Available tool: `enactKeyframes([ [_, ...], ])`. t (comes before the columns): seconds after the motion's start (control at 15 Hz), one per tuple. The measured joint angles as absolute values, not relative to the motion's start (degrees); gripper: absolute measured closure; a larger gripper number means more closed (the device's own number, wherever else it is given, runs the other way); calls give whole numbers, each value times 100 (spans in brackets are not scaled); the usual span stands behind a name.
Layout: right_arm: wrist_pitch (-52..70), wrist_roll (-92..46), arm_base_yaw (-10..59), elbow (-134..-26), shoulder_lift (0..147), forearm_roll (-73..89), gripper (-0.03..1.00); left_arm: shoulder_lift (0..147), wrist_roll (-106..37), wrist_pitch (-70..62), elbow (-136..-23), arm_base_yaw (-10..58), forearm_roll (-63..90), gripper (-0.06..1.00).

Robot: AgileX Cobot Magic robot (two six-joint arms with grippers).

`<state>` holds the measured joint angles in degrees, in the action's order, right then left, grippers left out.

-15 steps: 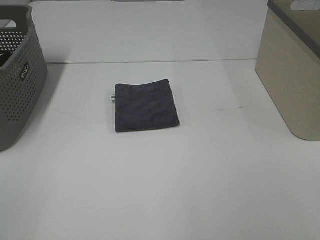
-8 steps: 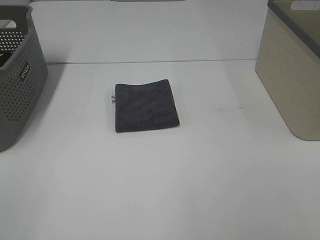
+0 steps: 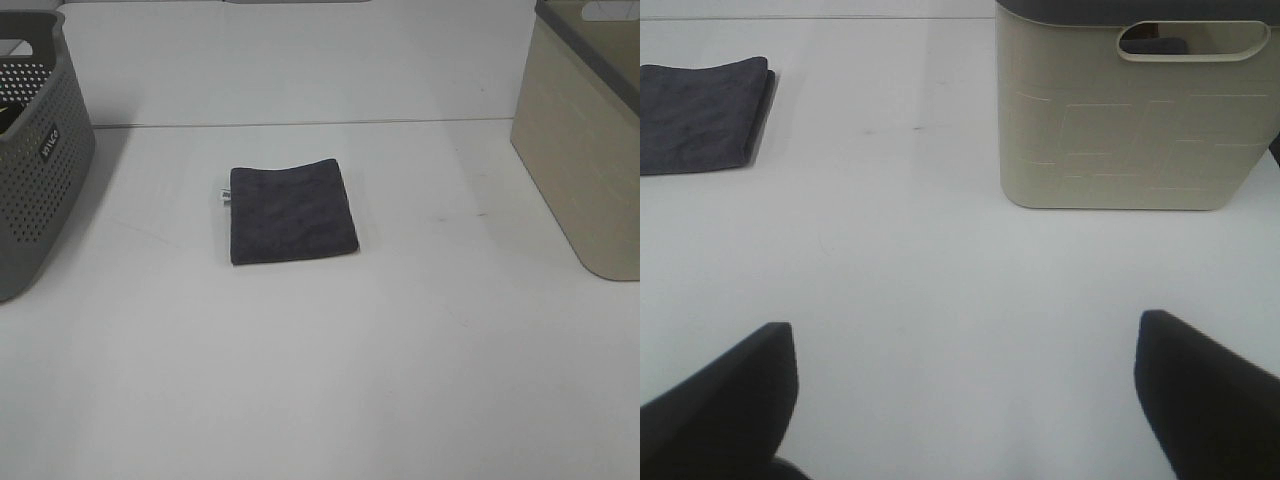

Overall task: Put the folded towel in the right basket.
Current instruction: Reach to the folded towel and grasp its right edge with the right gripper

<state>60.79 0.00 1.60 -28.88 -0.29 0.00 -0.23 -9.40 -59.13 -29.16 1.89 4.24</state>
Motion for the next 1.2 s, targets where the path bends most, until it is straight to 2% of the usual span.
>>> enactKeyframes([
  [1.2, 6079, 0, 160, -2888, -29, 0, 12, -23, -940, -5913, -2916, 189, 424, -4],
])
